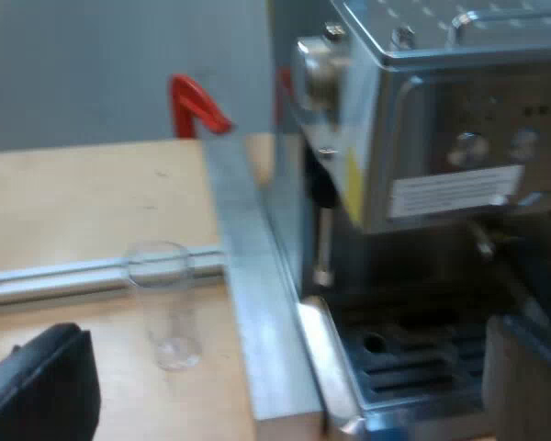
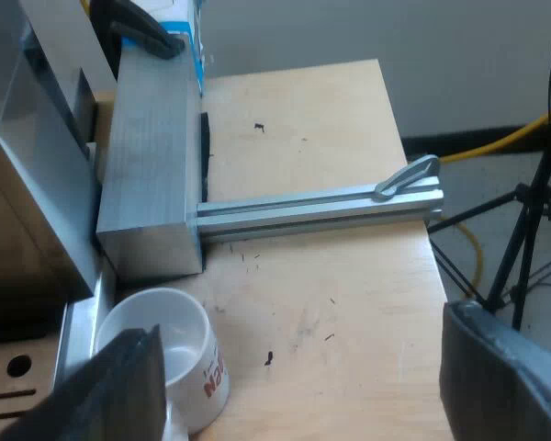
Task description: Remove mug from coffee machine
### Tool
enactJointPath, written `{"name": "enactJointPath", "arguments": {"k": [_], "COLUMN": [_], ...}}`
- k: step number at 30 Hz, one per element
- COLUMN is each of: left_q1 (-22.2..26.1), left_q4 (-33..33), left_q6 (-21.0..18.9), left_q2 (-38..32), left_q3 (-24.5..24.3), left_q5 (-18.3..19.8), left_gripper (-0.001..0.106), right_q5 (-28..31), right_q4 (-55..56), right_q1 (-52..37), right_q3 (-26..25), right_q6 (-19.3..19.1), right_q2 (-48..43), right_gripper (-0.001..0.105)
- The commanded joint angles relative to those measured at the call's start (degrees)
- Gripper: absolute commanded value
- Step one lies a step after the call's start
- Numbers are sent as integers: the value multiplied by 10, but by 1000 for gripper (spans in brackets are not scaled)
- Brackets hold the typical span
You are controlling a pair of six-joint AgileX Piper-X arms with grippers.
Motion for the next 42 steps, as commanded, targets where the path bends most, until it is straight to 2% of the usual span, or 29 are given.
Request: {"name": "enactJointPath", "arguments": {"k": [1, 7, 17, 20, 23, 29, 34, 42], "left_q1": [1, 1, 1, 1, 1, 1, 1, 1], "left_q4": [-4, 18, 70, 77, 112, 131, 102, 48], "left_q6": [11, 11, 22, 22, 22, 22, 22, 22], "left_q2": [-30, -87, -180, -211, -209, -209, -209, -209], "left_q3": [-5, -5, -5, -5, -10, -2, 16, 77], "left_q5": [-36, -34, -36, -31, -27, -27, -27, -27], "left_gripper": [86, 86, 86, 86, 86, 86, 86, 86], "right_q5": [-1, -1, -1, -1, -4, -4, -4, -5], "right_q4": [-5, -19, -19, -19, -28, -29, -29, -29], "right_q1": [-4, -4, -4, -4, -4, -4, -4, -4], "right_q3": [22, 90, 135, 131, 129, 129, 139, 165], "right_q6": [-11, -25, -23, -21, -21, -21, -21, -21], "right_q2": [-46, -172, -302, -314, -312, -312, -312, -312], "right_gripper": [65, 65, 65, 65, 65, 65, 65, 65]}}
